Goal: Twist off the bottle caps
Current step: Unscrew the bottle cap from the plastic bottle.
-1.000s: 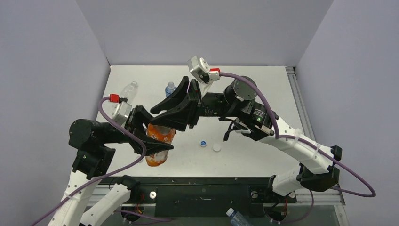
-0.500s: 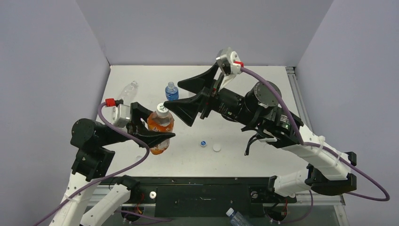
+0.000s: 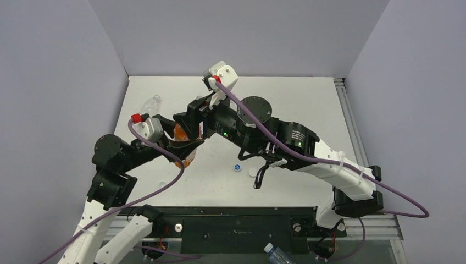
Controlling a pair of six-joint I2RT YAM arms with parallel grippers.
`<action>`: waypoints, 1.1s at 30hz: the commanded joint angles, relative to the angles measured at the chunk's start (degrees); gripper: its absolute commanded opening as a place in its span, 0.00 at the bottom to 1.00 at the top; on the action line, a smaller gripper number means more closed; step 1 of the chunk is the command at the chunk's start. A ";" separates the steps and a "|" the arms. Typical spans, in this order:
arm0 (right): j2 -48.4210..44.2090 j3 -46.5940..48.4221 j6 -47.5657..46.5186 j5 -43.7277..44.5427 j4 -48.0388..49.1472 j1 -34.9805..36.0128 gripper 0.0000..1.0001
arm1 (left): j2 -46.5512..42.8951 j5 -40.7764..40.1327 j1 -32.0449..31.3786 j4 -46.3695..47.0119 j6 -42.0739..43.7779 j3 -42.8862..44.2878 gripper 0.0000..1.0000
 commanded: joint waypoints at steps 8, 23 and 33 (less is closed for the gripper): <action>-0.65 -1.34 0.98 2.19 3.10 -0.02 0.31 | -0.32 -2.37 0.10 1.36 0.13 0.29 0.05; 0.43 -3.29 3.25 1.14 7.35 -1.15 0.20 | -0.40 -2.75 0.10 2.52 -1.32 0.26 0.04; -0.99 -5.28 1.10 -5.13 7.02 -1.83 0.00 | 0.04 -1.67 0.10 4.81 -6.27 0.82 0.01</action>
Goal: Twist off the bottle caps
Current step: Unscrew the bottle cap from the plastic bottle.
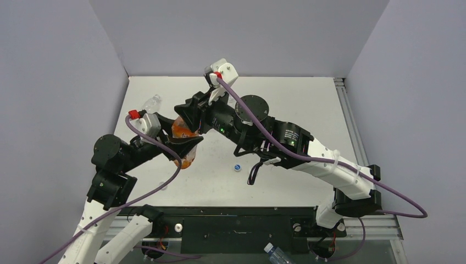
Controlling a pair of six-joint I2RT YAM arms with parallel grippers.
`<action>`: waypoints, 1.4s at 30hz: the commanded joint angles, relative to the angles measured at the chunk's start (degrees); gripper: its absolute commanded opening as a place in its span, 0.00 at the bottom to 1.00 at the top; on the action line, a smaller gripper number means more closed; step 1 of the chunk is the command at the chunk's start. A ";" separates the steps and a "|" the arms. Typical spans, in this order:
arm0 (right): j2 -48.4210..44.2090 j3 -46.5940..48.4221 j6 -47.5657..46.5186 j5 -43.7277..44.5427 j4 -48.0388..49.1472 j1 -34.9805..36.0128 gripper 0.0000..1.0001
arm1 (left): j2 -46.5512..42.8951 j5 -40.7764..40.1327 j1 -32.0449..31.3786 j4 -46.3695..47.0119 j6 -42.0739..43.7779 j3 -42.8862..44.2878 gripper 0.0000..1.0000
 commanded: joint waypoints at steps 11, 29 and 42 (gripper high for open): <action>-8.06 -5.99 -5.71 -45.12 2.46 -5.09 0.00 | 1.00 15.05 -0.05 13.17 -19.62 4.92 0.00; -12.80 -10.37 -1.21 -36.93 7.68 -9.56 0.74 | 1.80 19.19 -0.05 11.44 -16.40 7.08 0.00; -3.71 4.54 1.71 -2.00 -7.99 -2.11 0.82 | 0.03 -1.54 -0.05 1.50 3.17 2.18 0.01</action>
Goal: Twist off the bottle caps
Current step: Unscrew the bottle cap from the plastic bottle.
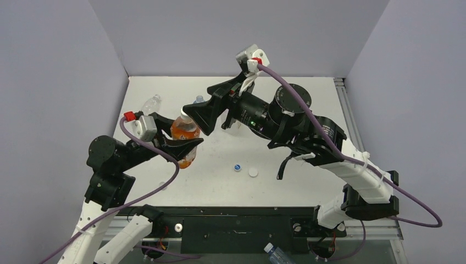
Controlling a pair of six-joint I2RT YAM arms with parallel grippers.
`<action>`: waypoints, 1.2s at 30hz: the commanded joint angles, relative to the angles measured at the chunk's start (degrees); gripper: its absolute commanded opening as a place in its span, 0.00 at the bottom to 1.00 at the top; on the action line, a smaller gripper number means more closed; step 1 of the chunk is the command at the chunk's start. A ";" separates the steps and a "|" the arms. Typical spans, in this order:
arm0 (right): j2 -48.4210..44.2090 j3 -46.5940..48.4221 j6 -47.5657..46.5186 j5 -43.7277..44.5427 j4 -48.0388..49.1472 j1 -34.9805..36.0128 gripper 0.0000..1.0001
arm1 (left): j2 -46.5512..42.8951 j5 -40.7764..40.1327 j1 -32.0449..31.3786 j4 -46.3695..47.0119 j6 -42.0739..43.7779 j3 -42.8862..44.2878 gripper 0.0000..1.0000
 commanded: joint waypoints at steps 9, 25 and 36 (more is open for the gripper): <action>9.06 9.13 0.05 9.98 -2.71 2.81 0.68 | 0.20 -6.85 0.03 -2.46 5.64 0.37 0.01; 9.31 7.27 -0.91 8.99 1.31 2.78 0.31 | 0.34 -6.42 0.03 -1.74 4.29 -0.39 0.01; 8.03 4.63 -0.67 7.84 3.51 2.37 0.49 | 0.16 -6.27 0.03 -1.76 3.92 -0.28 0.01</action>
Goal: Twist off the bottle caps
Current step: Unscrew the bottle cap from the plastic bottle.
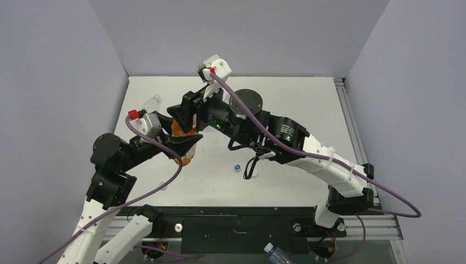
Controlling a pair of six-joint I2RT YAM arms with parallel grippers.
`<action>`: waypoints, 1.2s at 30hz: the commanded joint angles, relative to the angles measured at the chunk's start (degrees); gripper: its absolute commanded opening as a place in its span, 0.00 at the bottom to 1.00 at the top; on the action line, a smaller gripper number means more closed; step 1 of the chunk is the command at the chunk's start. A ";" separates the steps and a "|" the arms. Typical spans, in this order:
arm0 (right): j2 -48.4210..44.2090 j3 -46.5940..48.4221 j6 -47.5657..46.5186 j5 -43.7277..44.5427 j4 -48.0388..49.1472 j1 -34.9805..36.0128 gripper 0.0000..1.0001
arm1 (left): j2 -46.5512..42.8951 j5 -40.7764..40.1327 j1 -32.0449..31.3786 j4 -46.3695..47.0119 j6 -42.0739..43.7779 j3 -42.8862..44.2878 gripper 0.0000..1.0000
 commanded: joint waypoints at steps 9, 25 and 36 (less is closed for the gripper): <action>-1.69 0.46 1.10 -1.78 2.56 -0.81 0.02 | -0.52 -0.10 0.02 1.92 -1.06 0.43 0.01; -7.65 -6.70 0.76 -49.70 16.69 -5.82 0.00 | 1.36 18.85 0.03 10.56 -21.79 5.89 0.00; -4.62 -8.29 24.54 -77.56 48.29 -7.86 0.00 | 3.02 26.82 -0.23 13.40 -31.86 11.55 0.00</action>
